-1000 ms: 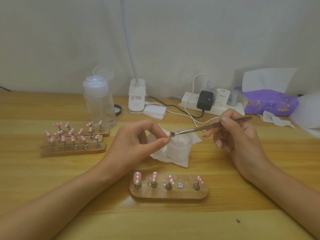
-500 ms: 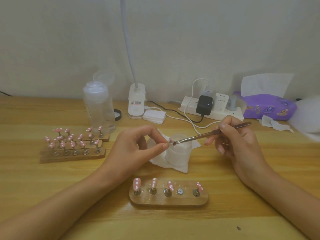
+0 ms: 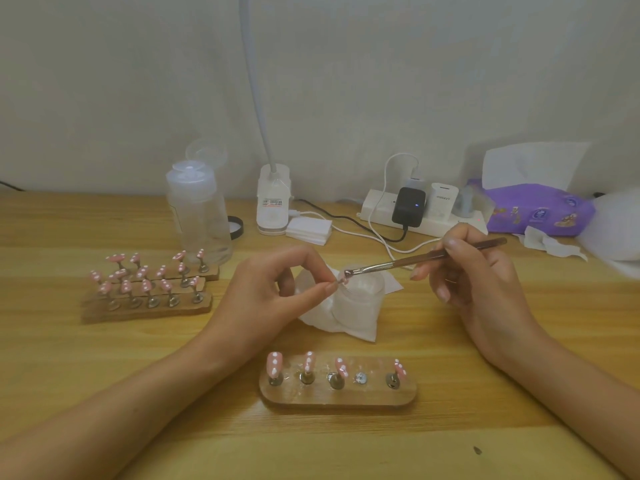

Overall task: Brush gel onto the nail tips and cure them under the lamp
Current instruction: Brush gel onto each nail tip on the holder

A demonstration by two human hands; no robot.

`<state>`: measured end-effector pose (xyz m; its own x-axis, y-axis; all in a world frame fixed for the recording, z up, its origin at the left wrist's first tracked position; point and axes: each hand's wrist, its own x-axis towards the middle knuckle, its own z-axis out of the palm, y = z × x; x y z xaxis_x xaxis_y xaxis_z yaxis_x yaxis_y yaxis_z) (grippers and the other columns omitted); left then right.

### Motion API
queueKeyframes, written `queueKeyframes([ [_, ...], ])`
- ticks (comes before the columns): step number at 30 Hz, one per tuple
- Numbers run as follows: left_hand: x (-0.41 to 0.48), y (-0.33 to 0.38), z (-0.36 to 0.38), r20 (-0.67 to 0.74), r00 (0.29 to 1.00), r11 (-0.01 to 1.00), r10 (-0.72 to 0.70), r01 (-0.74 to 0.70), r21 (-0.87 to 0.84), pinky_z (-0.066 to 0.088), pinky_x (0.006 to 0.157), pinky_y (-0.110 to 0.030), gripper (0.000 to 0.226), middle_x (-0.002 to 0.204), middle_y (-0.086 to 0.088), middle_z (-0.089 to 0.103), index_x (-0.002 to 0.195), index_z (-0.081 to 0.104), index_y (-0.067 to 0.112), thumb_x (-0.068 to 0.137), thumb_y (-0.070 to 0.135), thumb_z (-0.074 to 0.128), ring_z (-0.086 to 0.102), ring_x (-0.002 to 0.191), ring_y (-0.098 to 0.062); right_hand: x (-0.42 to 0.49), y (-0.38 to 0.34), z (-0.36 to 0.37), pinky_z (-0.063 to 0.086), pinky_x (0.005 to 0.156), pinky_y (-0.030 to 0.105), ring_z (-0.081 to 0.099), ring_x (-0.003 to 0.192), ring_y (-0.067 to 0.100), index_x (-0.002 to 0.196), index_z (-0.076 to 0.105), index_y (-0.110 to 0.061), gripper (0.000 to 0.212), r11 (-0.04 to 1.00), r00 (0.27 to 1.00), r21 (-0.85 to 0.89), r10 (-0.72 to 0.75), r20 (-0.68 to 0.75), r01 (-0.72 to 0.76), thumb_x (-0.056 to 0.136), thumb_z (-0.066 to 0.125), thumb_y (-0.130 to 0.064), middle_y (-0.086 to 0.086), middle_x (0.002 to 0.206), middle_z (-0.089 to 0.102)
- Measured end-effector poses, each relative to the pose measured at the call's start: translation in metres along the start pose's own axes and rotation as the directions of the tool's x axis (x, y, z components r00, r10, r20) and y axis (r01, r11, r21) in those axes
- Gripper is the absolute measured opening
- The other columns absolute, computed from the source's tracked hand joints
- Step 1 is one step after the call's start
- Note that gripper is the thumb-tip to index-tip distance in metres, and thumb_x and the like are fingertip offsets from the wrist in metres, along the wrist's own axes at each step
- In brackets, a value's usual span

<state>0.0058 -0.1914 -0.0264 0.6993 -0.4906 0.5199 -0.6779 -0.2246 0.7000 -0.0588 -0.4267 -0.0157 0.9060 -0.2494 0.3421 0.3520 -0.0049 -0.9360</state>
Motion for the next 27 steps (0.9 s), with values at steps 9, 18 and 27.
queueKeyframes([
  [9, -0.0007, -0.0012, -0.0006, 0.009, 1.0, 1.0, -0.006, 0.006, 0.004, 0.04, 0.061, -0.006, 0.004, 0.077, 0.031, 0.061, 0.083, 0.07, 0.022, 0.084, 0.021, 0.074, 0.045, 0.056, -0.004, 0.0003, 0.0005, -0.0002, 0.036, 0.043, 0.019, 0.045, 0.043, 0.012, 0.068, 0.062, -0.032, 0.03, 1.0, 0.999, -0.009, -0.001, 0.034, 0.001, 0.095, 0.051, -0.026, 0.011, 0.073, 0.073],
  [18, 0.0002, -0.0021, -0.0001, 0.0, 1.0, 0.999, -0.025, 0.025, -0.021, 0.042, 0.063, -0.008, 0.006, 0.082, 0.023, 0.064, 0.081, 0.07, 0.021, 0.083, 0.023, 0.075, 0.043, 0.055, -0.014, 0.0008, 0.0008, -0.0002, 0.027, 0.042, 0.023, 0.046, 0.044, 0.011, 0.069, 0.06, -0.033, 0.03, 0.999, 0.999, -0.031, 0.017, 0.034, -0.016, 0.097, 0.051, -0.028, 0.01, 0.073, 0.073],
  [27, -0.0003, -0.0022, 0.0012, 0.0, 0.999, 0.999, -0.032, 0.032, -0.03, 0.039, 0.06, -0.007, 0.006, 0.076, 0.025, 0.063, 0.081, 0.07, 0.02, 0.083, 0.022, 0.075, 0.043, 0.054, -0.004, 0.0004, 0.0018, -0.0003, 0.029, 0.04, 0.017, 0.046, 0.044, 0.011, 0.07, 0.06, -0.029, 0.03, 0.999, 0.999, -0.03, 0.032, 0.009, -0.032, 0.099, 0.051, -0.025, 0.01, 0.072, 0.072],
])
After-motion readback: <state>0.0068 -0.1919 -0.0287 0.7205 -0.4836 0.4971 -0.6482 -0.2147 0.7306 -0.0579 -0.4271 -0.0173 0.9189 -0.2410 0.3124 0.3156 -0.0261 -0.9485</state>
